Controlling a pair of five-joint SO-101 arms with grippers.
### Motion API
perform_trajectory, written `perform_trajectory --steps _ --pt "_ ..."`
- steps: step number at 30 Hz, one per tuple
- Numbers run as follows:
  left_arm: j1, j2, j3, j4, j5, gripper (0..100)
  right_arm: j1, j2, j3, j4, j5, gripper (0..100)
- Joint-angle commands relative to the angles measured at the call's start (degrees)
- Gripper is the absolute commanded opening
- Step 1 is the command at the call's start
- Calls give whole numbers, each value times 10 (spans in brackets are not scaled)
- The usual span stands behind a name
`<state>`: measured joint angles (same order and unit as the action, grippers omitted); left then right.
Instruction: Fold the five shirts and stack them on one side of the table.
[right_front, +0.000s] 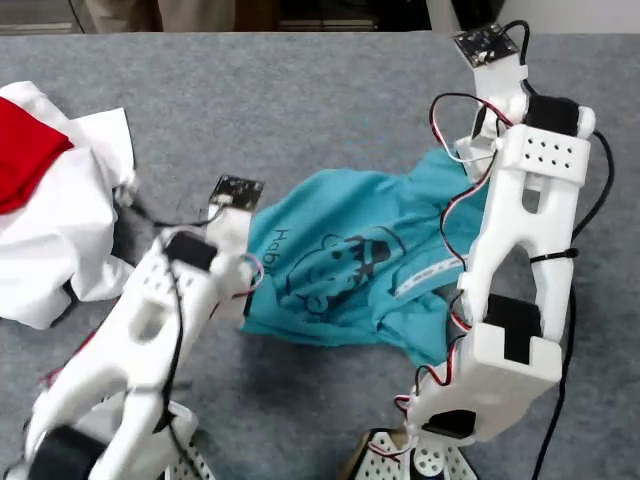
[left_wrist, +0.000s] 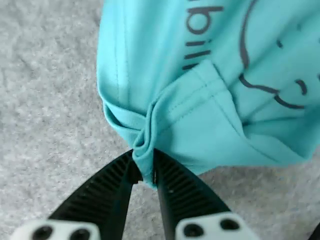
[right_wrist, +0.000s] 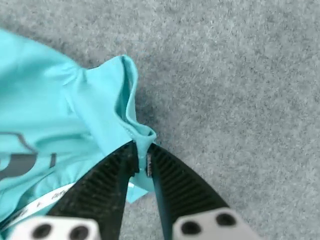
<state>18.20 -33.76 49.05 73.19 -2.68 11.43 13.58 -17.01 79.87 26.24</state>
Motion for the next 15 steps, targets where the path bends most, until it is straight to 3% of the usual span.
perform_trajectory --steps 1,5,11,15 --pt "-6 -92 47 19 -27 24 3 27 7 -41 -6 4" --pt "-6 -116 48 65 -51 47 2 85 4 -91 -23 4" --pt "-7 -116 -6 120 -33 283 -22 174 4 -173 -67 4" --pt "-11 -116 -125 135 -17 292 -16 222 3 -215 -84 4"
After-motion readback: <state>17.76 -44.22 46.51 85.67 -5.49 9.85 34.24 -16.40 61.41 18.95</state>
